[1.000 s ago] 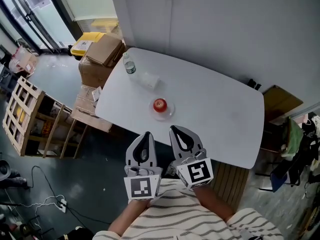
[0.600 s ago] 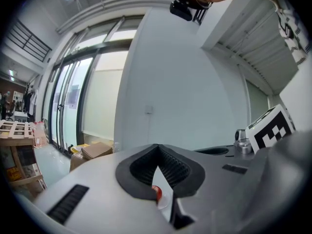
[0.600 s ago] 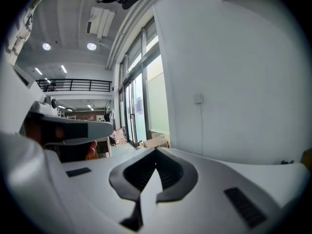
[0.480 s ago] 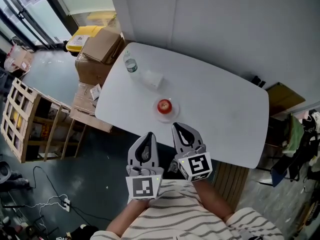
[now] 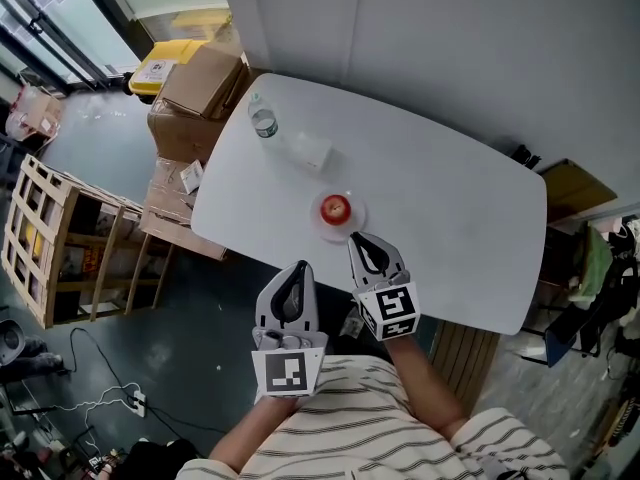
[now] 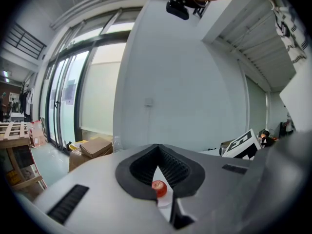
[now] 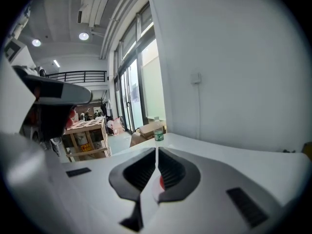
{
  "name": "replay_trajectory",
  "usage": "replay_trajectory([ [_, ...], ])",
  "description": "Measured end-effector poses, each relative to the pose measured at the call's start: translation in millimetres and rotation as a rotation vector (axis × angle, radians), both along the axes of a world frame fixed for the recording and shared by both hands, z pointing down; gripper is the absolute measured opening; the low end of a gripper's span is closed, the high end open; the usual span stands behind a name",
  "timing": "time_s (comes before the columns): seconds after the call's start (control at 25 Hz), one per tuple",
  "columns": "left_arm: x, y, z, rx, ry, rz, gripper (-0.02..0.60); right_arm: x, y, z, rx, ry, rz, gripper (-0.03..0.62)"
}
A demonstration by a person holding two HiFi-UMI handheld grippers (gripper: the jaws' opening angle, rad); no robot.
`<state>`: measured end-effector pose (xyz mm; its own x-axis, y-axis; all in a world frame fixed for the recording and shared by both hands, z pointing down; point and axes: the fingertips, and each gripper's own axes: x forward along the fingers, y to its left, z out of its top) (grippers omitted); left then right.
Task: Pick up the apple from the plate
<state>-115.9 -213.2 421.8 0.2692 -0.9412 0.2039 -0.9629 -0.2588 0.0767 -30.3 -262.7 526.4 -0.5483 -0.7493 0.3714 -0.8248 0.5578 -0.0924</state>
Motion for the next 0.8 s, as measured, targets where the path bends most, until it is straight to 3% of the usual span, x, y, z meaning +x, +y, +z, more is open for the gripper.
replay_trajectory([
  [0.16,-1.3,-4.7,6.5,-0.016,-0.001,0.002,0.004,3.3,-9.7,25.4,-0.054,-0.005,0.017,0.006],
  [0.24,-0.4,-5.9,9.2,-0.020,-0.005,0.005,0.005,5.6,-13.4,39.9,-0.087,-0.001,0.021,0.065],
  [0.4,-0.9,-7.7,10.6,-0.026,-0.008,0.003,0.004,8.0,-19.6,63.5,-0.124,0.027,0.022,0.088],
  [0.56,-4.4,-8.2,13.1,-0.034,-0.012,-0.005,0.005,2.1,-24.4,89.2,-0.169,0.031,-0.006,0.160],
  [0.8,-6.5,-11.3,19.7,-0.054,-0.024,-0.010,0.005,-4.1,-38.4,117.0,-0.177,0.071,-0.039,0.207],
])
